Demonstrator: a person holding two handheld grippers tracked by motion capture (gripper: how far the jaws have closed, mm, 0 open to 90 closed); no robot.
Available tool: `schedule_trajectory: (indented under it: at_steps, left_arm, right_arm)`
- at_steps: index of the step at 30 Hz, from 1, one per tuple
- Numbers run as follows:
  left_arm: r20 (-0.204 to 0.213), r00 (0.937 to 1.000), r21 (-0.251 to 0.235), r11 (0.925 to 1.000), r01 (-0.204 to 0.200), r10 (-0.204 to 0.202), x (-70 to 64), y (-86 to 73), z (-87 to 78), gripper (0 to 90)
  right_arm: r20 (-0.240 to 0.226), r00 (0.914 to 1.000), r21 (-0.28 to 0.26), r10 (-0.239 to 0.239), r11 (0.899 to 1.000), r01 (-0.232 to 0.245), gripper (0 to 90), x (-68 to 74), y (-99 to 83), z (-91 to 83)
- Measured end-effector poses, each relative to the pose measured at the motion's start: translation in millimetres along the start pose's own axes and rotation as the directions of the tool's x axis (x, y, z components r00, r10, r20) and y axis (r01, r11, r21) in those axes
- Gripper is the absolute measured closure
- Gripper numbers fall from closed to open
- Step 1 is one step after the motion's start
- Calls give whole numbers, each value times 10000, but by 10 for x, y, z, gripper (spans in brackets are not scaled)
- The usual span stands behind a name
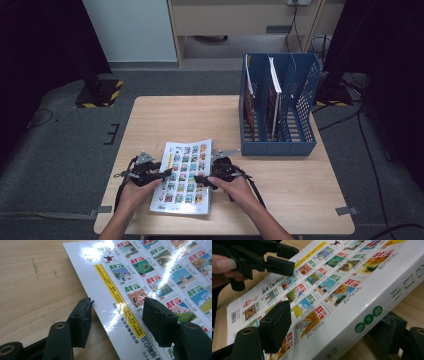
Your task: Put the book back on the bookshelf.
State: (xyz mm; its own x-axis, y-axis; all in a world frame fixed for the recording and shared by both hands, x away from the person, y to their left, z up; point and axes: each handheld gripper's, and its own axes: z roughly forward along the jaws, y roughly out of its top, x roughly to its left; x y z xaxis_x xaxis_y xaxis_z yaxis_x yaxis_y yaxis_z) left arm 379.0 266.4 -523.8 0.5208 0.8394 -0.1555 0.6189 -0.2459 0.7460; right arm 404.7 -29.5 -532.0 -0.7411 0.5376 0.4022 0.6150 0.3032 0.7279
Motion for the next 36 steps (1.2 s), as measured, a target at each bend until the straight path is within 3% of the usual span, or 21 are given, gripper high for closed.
schedule_trajectory:
  at_steps: [13, 20, 26, 32, 36]
  left_arm:
    - [-17, 10000, -45, 10000, -43, 43, 1, -8, -5, 400]
    - [139, 9997, -48, 9997, 224, -223, 20, -13, 1, 401]
    - [131, 9994, -34, 9995, 327, -326, 25, -12, -1, 401]
    - [105, 9982, -9, 9982, 594, -593, 41, -10, -20, 421]
    - [158, 9979, -60, 9980, 631, -630, 35, -6, -20, 437]
  right_arm:
    - [172, 9998, 355, 101, 9993, -107, 237, 82, 264, 190]
    - [152, 9994, 468, 295, 9984, -302, 220, 78, 320, 245]
    - [157, 9992, 890, 363, 9953, -375, 198, 108, 396, 327]
    - [632, 9976, 1113, 300, 9931, -369, 365, 110, 499, 331]
    - [1060, 9934, 849, 444, 9950, -535, 536, 74, 554, 303]
